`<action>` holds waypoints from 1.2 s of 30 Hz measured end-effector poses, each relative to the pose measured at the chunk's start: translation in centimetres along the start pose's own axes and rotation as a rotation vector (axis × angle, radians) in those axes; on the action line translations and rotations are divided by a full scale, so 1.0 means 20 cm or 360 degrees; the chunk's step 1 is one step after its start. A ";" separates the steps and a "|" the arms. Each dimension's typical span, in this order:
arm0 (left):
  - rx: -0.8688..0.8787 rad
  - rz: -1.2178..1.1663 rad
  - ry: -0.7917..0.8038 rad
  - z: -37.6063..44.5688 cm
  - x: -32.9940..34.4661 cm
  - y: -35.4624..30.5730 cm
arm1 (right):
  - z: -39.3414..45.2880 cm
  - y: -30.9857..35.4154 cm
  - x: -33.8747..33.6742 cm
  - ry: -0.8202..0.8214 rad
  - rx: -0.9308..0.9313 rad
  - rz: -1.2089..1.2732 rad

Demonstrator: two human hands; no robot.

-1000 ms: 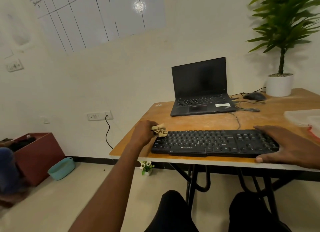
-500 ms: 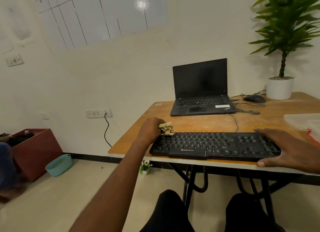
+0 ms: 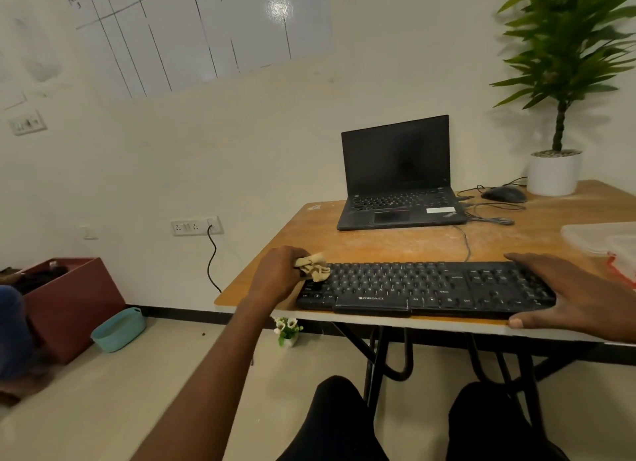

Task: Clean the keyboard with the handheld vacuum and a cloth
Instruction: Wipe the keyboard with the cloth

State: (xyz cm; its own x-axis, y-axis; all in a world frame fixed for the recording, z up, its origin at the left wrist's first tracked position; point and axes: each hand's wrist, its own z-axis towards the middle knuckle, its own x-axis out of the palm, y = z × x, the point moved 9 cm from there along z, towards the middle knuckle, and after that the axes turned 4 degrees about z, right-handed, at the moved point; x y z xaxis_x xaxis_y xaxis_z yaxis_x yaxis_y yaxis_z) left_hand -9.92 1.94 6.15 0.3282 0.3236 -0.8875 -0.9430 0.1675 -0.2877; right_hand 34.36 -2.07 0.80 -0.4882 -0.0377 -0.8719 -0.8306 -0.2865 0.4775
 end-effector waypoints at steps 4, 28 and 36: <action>0.0019 -0.0017 0.0014 -0.02 0.00 -0.03 | 0.00 0.00 -0.02 -0.0010 0.0008 -0.0027; 0.0157 -0.0189 0.0063 -0.09 0.08 -0.28 | 0.01 -0.02 0.00 -0.0031 0.0000 -0.0035; -0.0019 0.0018 -0.0009 -0.12 -0.02 -0.08 | 0.00 -0.03 0.00 -0.0041 0.0020 -0.0036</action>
State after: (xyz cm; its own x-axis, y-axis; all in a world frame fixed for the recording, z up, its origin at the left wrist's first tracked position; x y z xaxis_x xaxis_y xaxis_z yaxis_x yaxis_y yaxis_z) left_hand -8.70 -0.73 6.03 0.3178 0.3308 -0.8886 -0.9472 0.1529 -0.2819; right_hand 34.81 -1.98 0.49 -0.4758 -0.0064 -0.8795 -0.8448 -0.2750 0.4591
